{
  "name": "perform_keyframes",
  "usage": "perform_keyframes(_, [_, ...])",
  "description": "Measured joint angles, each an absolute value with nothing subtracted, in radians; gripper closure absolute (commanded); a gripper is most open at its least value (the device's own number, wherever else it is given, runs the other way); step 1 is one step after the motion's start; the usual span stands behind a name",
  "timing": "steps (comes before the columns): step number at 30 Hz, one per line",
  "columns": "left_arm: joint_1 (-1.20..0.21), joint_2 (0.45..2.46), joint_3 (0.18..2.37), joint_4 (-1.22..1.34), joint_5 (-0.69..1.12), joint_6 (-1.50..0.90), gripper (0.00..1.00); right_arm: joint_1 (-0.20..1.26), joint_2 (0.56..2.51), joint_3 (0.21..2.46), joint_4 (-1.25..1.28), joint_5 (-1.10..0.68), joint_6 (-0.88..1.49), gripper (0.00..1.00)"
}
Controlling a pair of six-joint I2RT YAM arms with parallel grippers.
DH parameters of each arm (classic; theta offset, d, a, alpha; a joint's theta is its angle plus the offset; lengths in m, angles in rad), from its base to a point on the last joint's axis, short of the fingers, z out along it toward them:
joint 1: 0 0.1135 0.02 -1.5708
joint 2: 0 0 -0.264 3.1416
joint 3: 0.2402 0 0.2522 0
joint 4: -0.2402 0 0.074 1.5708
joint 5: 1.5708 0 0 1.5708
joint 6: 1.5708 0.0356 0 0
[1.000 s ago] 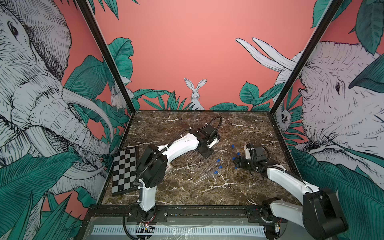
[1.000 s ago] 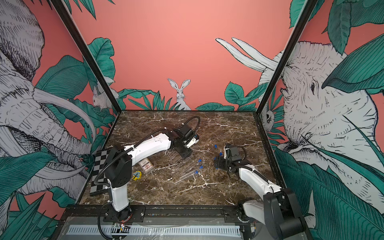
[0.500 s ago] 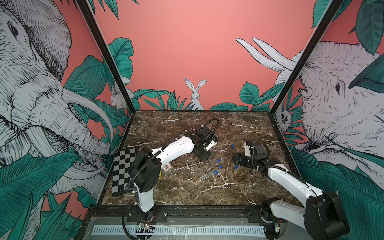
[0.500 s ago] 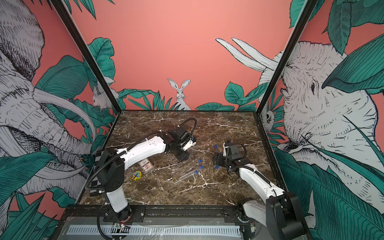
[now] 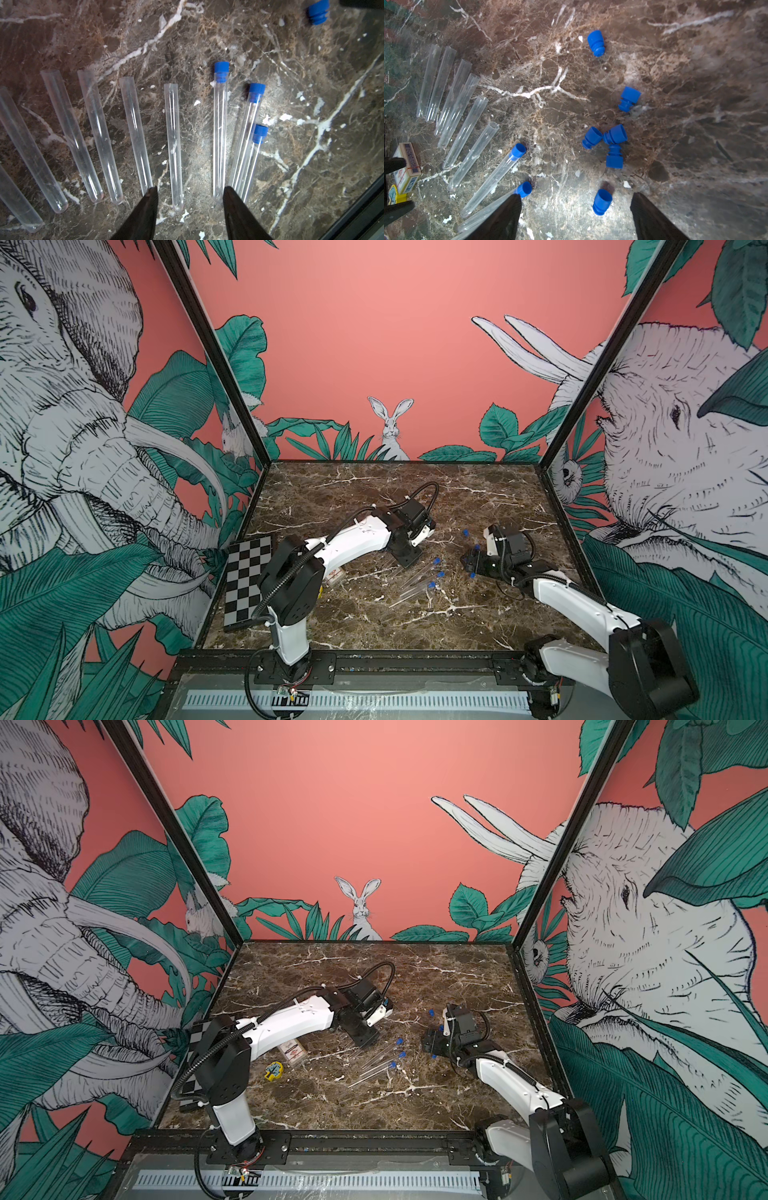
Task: Remove stoppers from test tubes
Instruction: Pick up the test tube at the center of the board.
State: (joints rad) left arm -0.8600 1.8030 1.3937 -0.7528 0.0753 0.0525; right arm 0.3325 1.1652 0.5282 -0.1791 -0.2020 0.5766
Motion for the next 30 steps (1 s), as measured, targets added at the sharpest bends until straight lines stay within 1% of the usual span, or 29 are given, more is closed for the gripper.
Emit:
perform_keyframes(12, [-0.884,1.904,1.407,-0.746,0.087,0.053,0.53,0.332,1.151,0.511,-0.175,-0.198,0.583,0.16])
perform_keyframes(17, [-0.888,1.925,1.425,-0.735,0.088,0.052,0.53,0.332,1.148,0.508,-0.161,-0.198,0.584,0.13])
perform_keyframes(30, [-0.902,1.990,1.481,-0.707,0.089,0.008,0.55,0.332,1.148,0.492,-0.139,-0.194,0.595,0.11])
